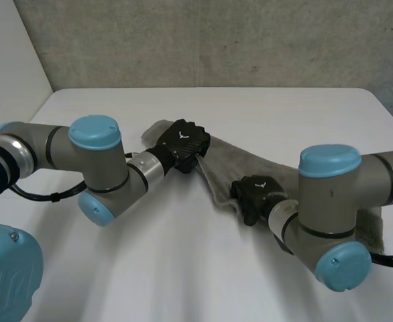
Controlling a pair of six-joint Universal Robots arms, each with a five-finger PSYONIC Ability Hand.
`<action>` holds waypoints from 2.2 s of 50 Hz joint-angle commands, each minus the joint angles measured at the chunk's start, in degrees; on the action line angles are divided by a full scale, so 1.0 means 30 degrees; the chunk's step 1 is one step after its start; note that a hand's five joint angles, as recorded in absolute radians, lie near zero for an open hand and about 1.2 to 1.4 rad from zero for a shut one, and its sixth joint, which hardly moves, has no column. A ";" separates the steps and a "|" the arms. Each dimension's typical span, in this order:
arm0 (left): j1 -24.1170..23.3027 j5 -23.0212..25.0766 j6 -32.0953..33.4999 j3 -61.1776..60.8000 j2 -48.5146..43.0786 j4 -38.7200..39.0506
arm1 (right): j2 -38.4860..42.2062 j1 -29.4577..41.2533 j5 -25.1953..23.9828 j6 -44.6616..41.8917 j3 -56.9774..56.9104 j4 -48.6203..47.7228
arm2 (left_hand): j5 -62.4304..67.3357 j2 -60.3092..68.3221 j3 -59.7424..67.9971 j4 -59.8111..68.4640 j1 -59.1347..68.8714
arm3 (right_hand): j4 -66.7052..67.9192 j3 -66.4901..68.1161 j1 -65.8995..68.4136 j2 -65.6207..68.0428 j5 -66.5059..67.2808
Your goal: Fold the towel.
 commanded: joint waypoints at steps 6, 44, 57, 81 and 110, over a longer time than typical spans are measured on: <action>-0.0029 -0.0225 -0.0181 -0.2566 0.2991 -0.0387 | -0.4436 -0.0221 -0.2690 -0.2699 -0.0382 0.2983 | 0.0881 0.1048 0.0414 0.0157 0.1048 | 0.1411 1.1462 0.3436 0.7860 0.0936; 0.0118 -0.8750 -0.2227 0.0451 0.9202 0.3421 | -0.6197 -0.1450 -0.6002 -0.2421 -0.8004 -0.8381 | 0.0825 0.0992 0.0357 0.0101 0.0992 | 0.1411 1.1462 0.3436 0.7860 0.0936; 0.0147 -0.5381 -0.3521 -1.0071 1.0467 0.3685 | -0.5406 -0.2007 -0.9232 -0.4871 -0.3645 -0.0903 | -0.0352 -0.0185 -0.0820 -0.1076 -0.0185 | 0.1411 1.1462 0.3436 0.7860 0.0936; 0.0235 -0.4267 -0.3433 -1.4407 0.9851 0.4476 | -0.4234 -0.1803 -0.2611 -0.5200 0.2193 -0.0784 | -1.4534 -1.4367 -1.5002 -1.5258 -1.4367 | -0.6979 0.3072 -0.4955 -0.0531 -0.7455; 0.1671 -0.3916 -0.3463 -1.3674 1.0350 0.2631 | -0.3211 -0.2300 -0.0208 0.5522 0.4889 -0.4617 | -1.5379 -1.5212 -1.5847 -1.6103 -1.5212 | -0.9817 0.0234 -0.7792 -0.3369 -1.0293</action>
